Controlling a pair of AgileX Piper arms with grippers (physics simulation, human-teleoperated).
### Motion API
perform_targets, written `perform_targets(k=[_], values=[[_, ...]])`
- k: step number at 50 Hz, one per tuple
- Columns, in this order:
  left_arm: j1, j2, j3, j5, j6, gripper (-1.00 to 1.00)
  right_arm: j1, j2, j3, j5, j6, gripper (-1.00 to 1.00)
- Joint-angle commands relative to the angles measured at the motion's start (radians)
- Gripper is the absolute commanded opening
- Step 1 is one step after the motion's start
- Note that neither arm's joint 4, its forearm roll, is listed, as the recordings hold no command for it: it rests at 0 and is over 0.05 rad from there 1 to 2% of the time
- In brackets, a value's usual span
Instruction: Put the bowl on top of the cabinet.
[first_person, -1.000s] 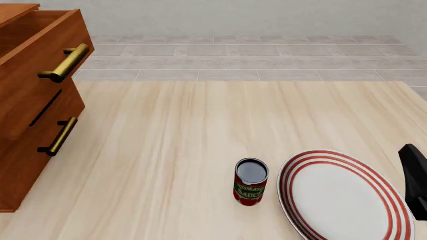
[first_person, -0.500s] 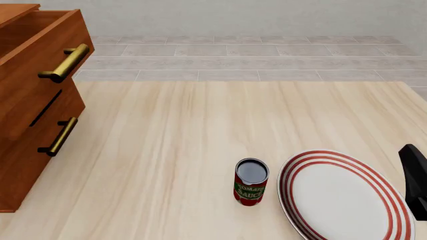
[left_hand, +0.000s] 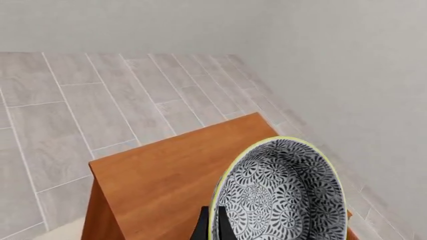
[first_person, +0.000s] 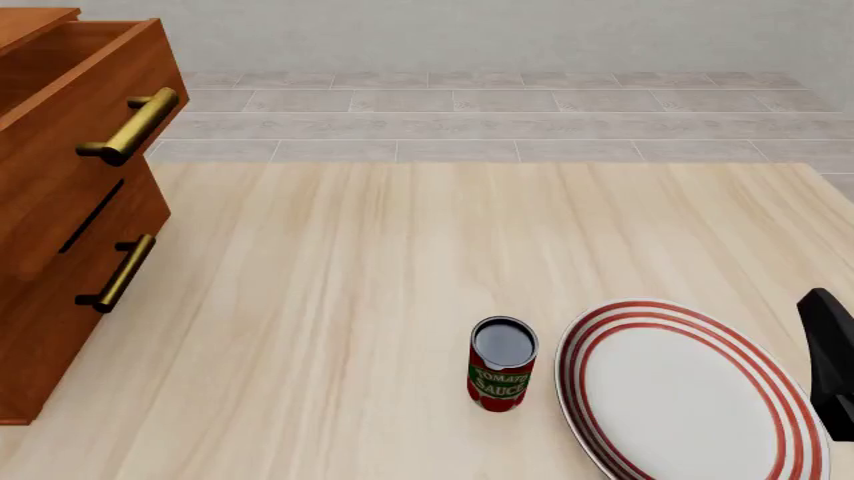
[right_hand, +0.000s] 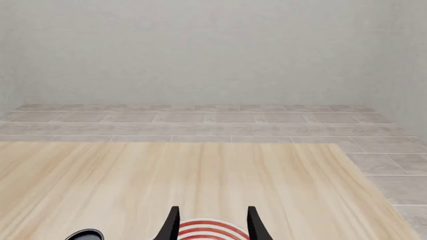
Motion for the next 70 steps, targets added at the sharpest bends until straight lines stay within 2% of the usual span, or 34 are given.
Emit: perform_targets(k=[1, 18, 25, 26, 33, 48, 63, 70], values=[[0.007, 0.018, 0.004, -0.021, 0.022, -1.0, 0.0, 0.0, 0.0, 0.0, 0.0, 1.0], [-0.003, 0.03, 0.027, -0.044, 0.051, -1.0, 0.0, 0.0, 0.0, 0.0, 0.0, 1.0], [-0.002, 0.034, 0.042, -0.055, 0.015, -1.0, 0.0, 0.0, 0.0, 0.0, 0.0, 1.0], [0.011, 0.031, 0.043, -0.057, 0.018, 1.0, 0.0, 0.0, 0.0, 0.0, 0.0, 1.0], [0.035, 0.006, 0.047, -0.058, 0.027, 1.0, 0.0, 0.0, 0.0, 0.0, 0.0, 1.0], [-0.032, -0.073, 0.072, -0.042, 0.017, 1.0, 0.0, 0.0, 0.0, 0.0, 0.0, 1.0], [-0.138, -0.362, 0.05, 0.045, 0.029, 1.0, 0.0, 0.0, 0.0, 0.0, 0.0, 1.0], [-0.152, -0.419, 0.039, 0.058, 0.039, 1.0, 0.0, 0.0, 0.0, 0.0, 0.0, 1.0]])
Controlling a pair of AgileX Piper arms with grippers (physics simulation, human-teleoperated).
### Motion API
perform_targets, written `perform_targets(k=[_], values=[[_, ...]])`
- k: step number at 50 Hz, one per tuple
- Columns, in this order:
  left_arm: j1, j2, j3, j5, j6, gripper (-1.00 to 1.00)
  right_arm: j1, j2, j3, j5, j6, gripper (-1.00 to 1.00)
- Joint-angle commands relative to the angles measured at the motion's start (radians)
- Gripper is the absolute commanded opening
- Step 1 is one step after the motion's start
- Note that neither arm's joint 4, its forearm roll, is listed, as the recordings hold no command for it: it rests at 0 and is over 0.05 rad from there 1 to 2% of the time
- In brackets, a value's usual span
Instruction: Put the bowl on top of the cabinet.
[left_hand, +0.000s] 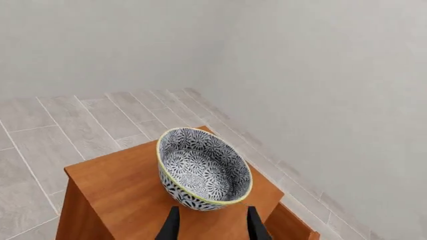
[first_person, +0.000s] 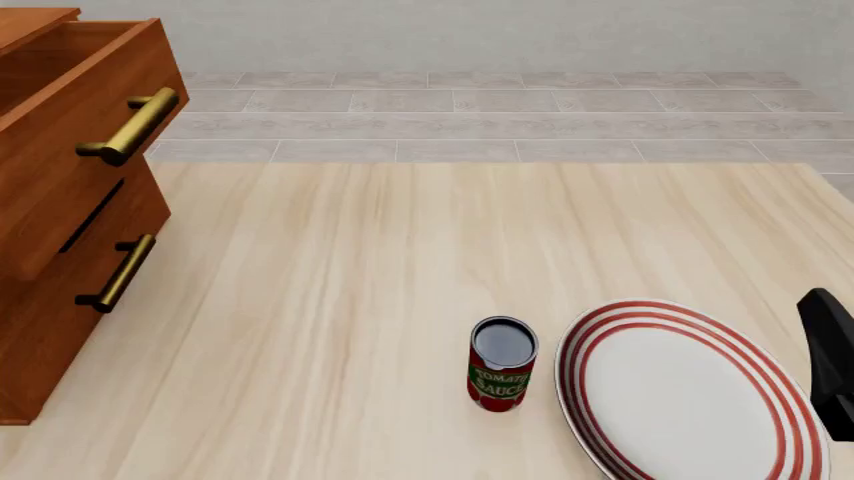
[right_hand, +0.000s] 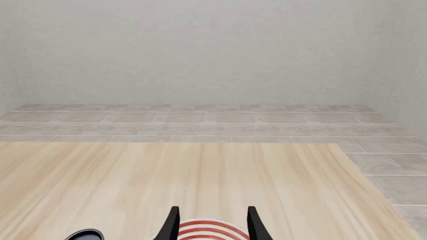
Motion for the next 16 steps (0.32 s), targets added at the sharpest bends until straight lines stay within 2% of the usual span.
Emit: perform_targets(k=[1, 16], values=[[-0.05, -0.13, -0.018, 0.047, 0.009, 1.0, 0.0, 0.0, 0.0, 0.0, 0.0, 1.0], [-0.077, -0.191, -0.022, 0.08, 0.023, 1.0, 0.0, 0.0, 0.0, 0.0, 0.0, 1.0]])
